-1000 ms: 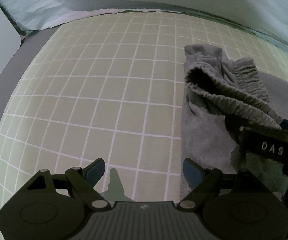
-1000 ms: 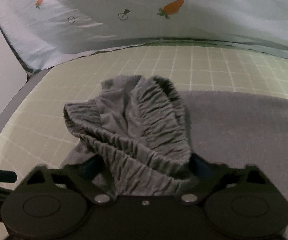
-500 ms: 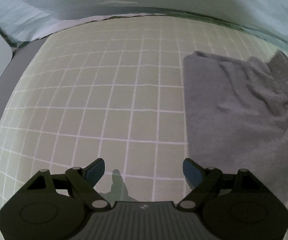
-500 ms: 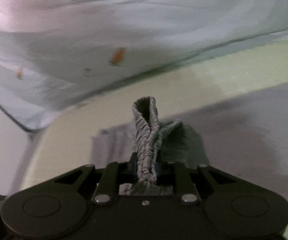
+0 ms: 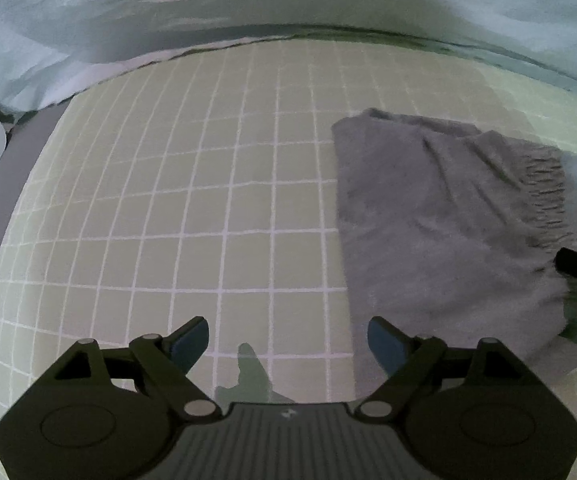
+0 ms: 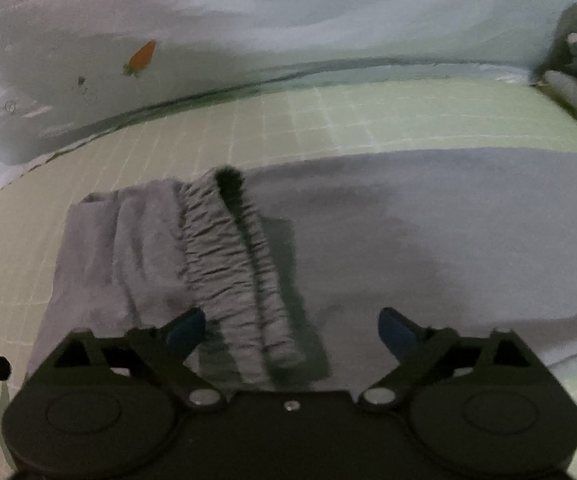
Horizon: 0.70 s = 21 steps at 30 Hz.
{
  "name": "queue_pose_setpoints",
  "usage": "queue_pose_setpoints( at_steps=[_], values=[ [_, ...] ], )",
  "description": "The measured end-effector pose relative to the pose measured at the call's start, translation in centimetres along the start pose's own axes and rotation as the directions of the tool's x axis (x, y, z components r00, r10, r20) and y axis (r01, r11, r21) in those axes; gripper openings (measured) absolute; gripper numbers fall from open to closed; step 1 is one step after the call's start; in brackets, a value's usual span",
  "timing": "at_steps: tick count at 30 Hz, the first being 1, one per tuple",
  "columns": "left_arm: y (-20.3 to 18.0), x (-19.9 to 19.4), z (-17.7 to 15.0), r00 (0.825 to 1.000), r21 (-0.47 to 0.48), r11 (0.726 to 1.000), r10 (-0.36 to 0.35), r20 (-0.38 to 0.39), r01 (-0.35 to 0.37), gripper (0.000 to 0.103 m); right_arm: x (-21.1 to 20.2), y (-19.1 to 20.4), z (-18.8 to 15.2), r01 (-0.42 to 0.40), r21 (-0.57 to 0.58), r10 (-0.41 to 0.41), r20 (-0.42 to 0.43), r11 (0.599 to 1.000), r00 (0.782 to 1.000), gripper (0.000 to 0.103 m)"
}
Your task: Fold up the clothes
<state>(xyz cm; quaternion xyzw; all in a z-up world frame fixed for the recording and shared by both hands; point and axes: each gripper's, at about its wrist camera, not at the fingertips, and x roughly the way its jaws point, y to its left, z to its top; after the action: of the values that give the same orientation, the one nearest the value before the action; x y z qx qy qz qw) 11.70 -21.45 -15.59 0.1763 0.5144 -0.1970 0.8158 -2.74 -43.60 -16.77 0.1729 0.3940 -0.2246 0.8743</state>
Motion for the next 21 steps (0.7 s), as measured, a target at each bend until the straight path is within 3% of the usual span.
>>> queue_pose_setpoints(
  at_steps=[2, 8, 14, 21],
  values=[
    [-0.6, -0.7, 0.1, 1.000, 0.008, 1.000, -0.002, 0.008, 0.002, 0.089, -0.8, -1.5, -0.3, 0.013, 0.021, -0.013, 0.015, 1.000, 1.000, 0.103],
    [-3.6, -2.7, 0.4, 0.999, 0.051, 0.999, -0.013, 0.034, 0.011, 0.090, -2.7, -8.4, -2.4, 0.101, 0.164, -0.103, 0.008, 0.981, 0.995, 0.103],
    [-7.9, -3.8, 0.7, 0.999, 0.103, 0.995, -0.012, 0.044, 0.008, 0.092, -4.2, -17.4, -4.7, 0.192, 0.372, -0.200, -0.017, 0.908, 0.980, 0.103],
    [-13.4, -3.2, 1.6, 0.999, 0.111, 0.993, 0.026, 0.030, -0.029, 0.094, -4.8, -25.5, -4.3, 0.251, 0.407, -0.282, 0.019, 0.878, 0.959, 0.103]
  ],
)
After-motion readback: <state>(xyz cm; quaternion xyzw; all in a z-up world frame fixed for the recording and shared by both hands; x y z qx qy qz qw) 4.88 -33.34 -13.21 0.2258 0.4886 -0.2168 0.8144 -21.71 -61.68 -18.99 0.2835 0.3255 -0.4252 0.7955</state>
